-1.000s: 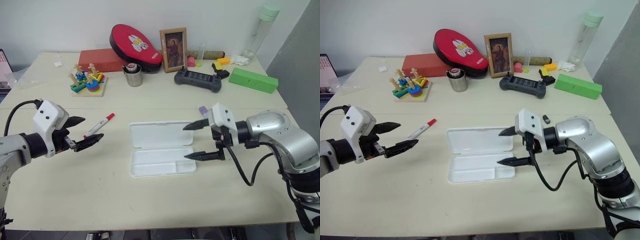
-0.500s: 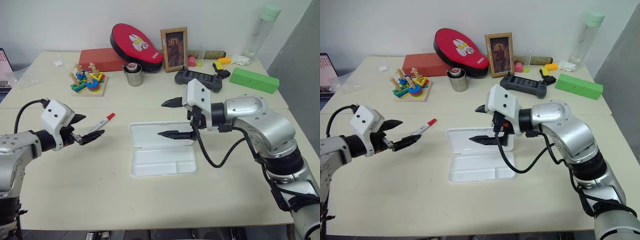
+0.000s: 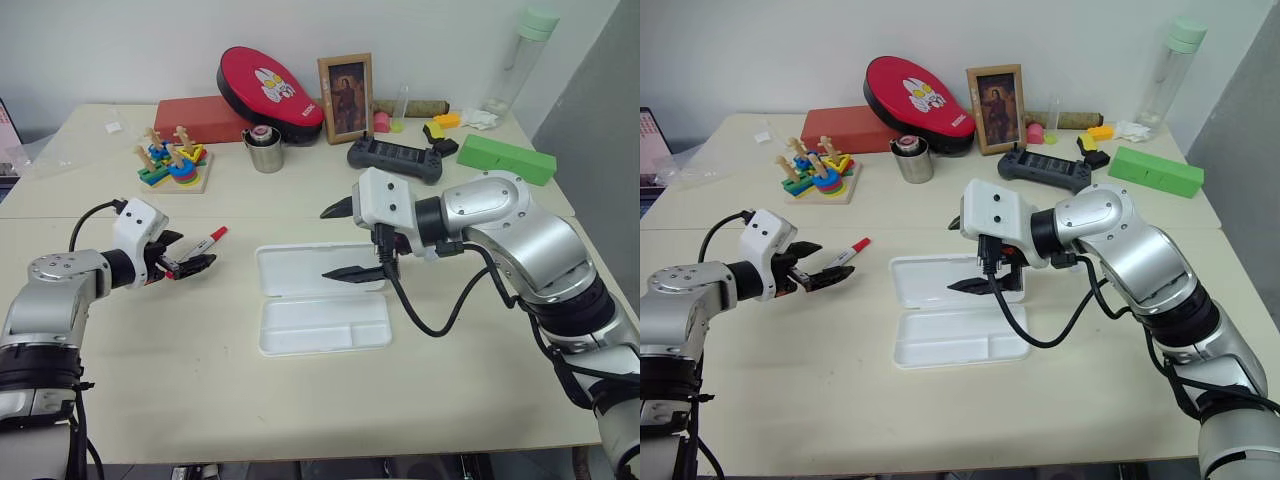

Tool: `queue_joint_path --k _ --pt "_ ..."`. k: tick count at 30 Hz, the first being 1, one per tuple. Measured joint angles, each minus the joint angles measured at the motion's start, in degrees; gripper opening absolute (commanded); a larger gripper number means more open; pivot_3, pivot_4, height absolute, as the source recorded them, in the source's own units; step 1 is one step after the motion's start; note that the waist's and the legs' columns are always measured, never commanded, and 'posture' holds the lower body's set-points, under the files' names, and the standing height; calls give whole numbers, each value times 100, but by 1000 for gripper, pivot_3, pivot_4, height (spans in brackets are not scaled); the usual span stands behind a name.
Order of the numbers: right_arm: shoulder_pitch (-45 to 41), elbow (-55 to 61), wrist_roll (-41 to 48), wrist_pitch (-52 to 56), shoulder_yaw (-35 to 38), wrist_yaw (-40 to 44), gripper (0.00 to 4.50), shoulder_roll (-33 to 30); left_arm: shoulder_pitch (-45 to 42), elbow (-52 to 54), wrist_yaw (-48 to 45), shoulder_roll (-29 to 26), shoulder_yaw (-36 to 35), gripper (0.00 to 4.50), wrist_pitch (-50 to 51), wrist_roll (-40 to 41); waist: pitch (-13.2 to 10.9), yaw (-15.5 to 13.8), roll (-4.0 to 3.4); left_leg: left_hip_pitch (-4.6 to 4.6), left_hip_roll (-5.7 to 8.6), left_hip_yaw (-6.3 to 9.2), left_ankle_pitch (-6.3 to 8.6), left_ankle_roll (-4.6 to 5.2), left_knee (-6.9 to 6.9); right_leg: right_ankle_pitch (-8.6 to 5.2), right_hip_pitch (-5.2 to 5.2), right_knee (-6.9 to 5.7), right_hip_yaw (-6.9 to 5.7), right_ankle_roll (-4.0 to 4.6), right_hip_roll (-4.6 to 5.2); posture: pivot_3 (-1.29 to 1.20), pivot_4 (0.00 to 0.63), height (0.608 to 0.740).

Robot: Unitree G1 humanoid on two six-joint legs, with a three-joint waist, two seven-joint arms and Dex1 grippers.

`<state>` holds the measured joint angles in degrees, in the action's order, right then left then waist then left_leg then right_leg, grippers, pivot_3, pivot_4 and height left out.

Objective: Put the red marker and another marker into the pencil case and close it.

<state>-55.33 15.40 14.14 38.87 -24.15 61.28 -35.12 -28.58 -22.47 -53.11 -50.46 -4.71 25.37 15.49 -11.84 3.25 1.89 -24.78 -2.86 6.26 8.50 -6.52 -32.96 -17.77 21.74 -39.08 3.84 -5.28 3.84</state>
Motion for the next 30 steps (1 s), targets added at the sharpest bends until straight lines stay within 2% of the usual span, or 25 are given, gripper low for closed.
queue_joint_path --k 7,13,16,26,30 --pt "-144 -540 -603 -435 -183 260 4452 -237 -448 -933 -154 217 226 4500 -309 -313 0 2 0 -2 0 1 0 0 2 0 3 2 -2 -1 0 0 150 740" --pt "-154 -662 -673 -584 -182 383 4452 -169 -713 -1347 -202 331 246 4500 -430 -447 0 2 0 -2 0 1 -1 -1 1 0 1 -1 -2 -1 0 0 150 740" --pt "-155 -661 -689 -592 -177 403 4500 -131 -862 -1527 -217 404 247 4037 -411 -503 0 1 0 -2 0 4 -1 -2 -1 0 -1 -4 -4 -1 0 0 150 740" --pt "-154 -640 -638 -525 -120 450 4500 -34 -997 -1639 -198 410 245 2086 -306 -673 0 1 0 -2 0 5 -2 -3 -2 1 -2 -3 -5 -2 0 0 150 740" --pt "-154 -581 -605 -369 -26 446 4500 24 -996 -1627 -216 410 236 1177 -244 -681 0 0 0 -2 0 5 -2 -3 -2 1 -3 -3 -5 -2 0 0 150 740"
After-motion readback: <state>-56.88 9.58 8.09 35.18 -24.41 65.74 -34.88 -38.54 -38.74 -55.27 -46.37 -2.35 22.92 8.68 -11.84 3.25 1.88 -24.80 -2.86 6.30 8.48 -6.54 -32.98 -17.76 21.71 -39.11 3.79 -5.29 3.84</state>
